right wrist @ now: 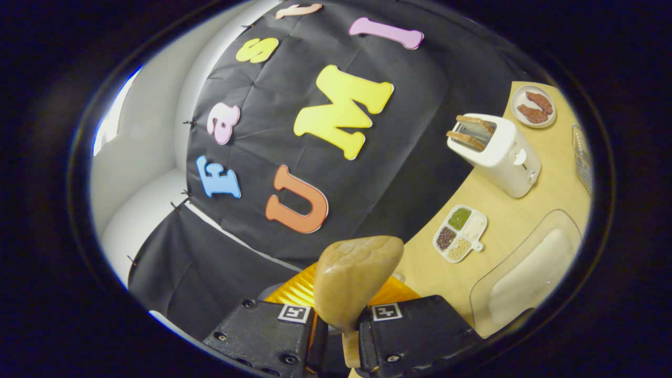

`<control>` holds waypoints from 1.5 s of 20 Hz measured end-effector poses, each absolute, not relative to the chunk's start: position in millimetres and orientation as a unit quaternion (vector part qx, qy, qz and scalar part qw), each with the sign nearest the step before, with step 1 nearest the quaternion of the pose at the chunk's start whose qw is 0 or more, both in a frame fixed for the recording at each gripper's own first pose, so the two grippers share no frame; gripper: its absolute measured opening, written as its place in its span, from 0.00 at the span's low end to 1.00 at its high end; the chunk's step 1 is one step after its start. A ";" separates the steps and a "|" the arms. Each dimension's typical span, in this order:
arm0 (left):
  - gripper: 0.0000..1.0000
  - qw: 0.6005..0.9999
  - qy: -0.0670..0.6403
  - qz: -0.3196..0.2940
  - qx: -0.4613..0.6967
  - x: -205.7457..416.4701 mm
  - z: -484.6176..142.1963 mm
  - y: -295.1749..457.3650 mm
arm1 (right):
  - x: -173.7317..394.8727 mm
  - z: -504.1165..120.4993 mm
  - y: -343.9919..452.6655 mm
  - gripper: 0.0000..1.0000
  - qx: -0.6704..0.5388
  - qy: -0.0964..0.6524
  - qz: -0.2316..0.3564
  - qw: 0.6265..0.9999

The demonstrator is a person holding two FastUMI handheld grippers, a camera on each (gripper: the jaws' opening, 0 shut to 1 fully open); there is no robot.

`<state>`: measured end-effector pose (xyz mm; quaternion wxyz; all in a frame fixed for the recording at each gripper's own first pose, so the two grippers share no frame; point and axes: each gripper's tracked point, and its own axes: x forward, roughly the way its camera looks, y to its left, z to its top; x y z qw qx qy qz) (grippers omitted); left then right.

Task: Close the left gripper, press the button to open the rice cooker; take a wooden spoon from the chopstick holder with the right hand, scoop a spoonful of rice and pour it into the rice cooker, then put the wooden spoon back into the chopstick holder.

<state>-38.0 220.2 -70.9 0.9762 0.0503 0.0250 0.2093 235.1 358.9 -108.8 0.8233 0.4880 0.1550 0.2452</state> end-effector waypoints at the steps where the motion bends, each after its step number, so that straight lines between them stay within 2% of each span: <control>1: 0.95 0.975 0.028 0.214 0.050 -39.9 -73.2 224.6 | 232.1 -115.6 373.6 0.29 0.477 0.163 0.251 0.826; 4: 0.95 0.972 0.035 0.226 0.046 -44.1 -81.4 233.7 | 229.4 -137.4 406.4 0.29 0.449 0.173 0.259 0.838; 5: 1.00 0.972 0.037 0.229 0.045 -45.3 -82.9 237.0 | 228.6 -144.4 414.6 0.29 0.435 0.170 0.257 0.846; 6: 0.95 0.971 0.040 0.232 0.044 -46.6 -85.5 240.8 | 228.0 -153.0 423.7 0.29 0.410 0.171 0.257 0.858; 7: 0.95 0.970 0.041 0.235 0.043 -47.4 -87.7 243.5 | 225.3 -162.9 433.6 0.28 0.385 0.176 0.260 0.868; 11: 0.95 0.968 0.045 0.243 0.042 -49.8 -91.8 248.5 | 208.7 -194.5 466.6 0.29 0.244 0.176 0.276 0.913; 14: 0.95 0.967 0.045 0.246 0.039 -50.6 -93.6 251.0 | 195.4 -202.6 487.4 0.29 0.128 0.154 0.299 0.933; 20: 0.95 0.967 0.046 0.248 0.039 -49.6 -93.2 250.6 | 186.7 -206.4 504.9 0.29 -0.022 0.109 0.318 0.942; 21: 0.95 0.967 0.045 0.248 0.040 -50.6 -93.4 251.7 | 185.3 -205.9 505.9 0.23 -0.051 0.097 0.320 0.941; 22: 0.95 0.967 0.044 0.249 0.039 -51.2 -93.0 252.4 | 183.3 -203.7 509.3 0.29 -0.081 0.083 0.324 0.939; 28: 0.95 0.967 0.043 0.249 0.038 -50.1 -92.0 247.9 | 167.6 -206.9 528.9 0.29 -0.199 0.030 0.353 0.914; 29: 0.95 0.966 0.043 0.250 0.040 -51.0 -91.6 248.6 | 166.0 -204.2 528.8 0.24 -0.209 0.024 0.356 0.910; 30: 0.95 0.967 0.044 0.249 0.040 -50.5 -91.6 248.0 | 164.1 -201.6 531.2 0.29 -0.211 0.020 0.361 0.908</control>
